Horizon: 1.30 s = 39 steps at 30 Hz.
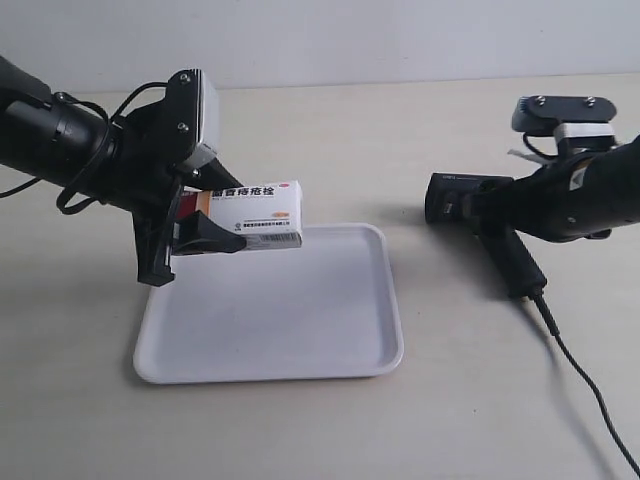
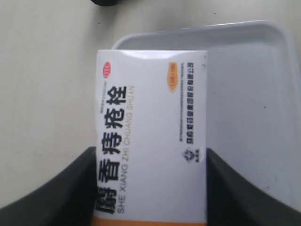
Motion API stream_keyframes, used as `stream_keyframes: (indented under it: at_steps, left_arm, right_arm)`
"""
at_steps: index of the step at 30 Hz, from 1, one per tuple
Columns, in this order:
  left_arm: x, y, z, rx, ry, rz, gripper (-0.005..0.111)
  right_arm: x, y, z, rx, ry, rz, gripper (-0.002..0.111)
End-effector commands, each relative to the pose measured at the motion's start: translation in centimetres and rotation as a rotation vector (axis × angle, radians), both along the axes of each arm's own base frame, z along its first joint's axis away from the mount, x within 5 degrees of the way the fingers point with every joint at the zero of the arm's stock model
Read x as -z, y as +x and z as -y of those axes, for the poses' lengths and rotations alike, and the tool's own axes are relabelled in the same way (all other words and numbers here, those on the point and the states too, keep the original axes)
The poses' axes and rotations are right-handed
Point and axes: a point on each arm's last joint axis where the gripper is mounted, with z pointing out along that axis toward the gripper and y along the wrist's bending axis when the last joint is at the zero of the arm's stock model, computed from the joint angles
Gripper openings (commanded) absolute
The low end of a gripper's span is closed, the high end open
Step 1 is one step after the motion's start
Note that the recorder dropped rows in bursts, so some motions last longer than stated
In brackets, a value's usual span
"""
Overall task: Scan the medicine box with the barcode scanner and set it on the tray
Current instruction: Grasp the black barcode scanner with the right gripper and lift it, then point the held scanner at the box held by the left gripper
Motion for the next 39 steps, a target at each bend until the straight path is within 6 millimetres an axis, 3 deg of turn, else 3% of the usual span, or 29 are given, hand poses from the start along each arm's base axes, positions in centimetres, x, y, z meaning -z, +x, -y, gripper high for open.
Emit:
stream_keyframes:
  at_steps: [1,12,14,15,18,21,22,25,28,35,39]
  left_arm:
    - [-0.5,0.0,0.1,-0.018,-0.022,0.008,0.002]
    - [-0.5,-0.1,0.1,-0.016,-0.022,0.006,0.002]
    - [-0.5,-0.1,0.1,-0.016,-0.022,0.006,0.002]
    - [-0.5,-0.1,0.1,-0.016,-0.022,0.006,0.002]
    - [-0.1,0.0,0.1,-0.015,-0.016,-0.005,0.002]
    - [0.7,0.1,0.1,-0.008,0.002,-0.021,0.002]
    - [1.2,0.3,0.1,-0.015,0.011,-0.026,0.002]
    - [1.3,0.5,0.0,-0.028,0.018,-0.02,0.002]
    - [1.3,0.4,0.0,-0.02,0.014,-0.027,0.001]
    - [1.3,0.0,0.0,0.026,0.018,-0.047,0.001]
    - [1.3,0.6,-1.5,-0.006,0.008,-0.062,0.001]
  right_arm:
    - [0.8,0.9,-1.0,-0.064,-0.029,0.006,0.081]
    - [3.0,3.1,-0.9,-0.069,-0.058,-0.012,0.079]
    - [3.4,3.3,-1.0,-0.102,-0.085,-0.019,0.066]
    - [3.7,3.3,-1.0,-0.119,-0.097,-0.02,0.051]
    - [3.3,3.3,-0.9,-0.123,-0.104,-0.021,0.023]
    - [2.0,2.8,-0.6,-0.128,-0.129,-0.039,0.006]
    - [0.5,2.3,-0.5,-0.125,-0.141,-0.045,0.0]
    - [-2.3,-0.4,-0.9,-0.195,-0.166,-0.004,0.0]
    - [-3.3,-3.0,-1.5,-0.262,-0.16,0.035,0.0]
    - [-2.3,-3.1,-1.5,-0.28,-0.187,0.003,0.0]
    - [-2.1,-3.1,-1.5,-0.28,-0.193,-0.009,0.0]
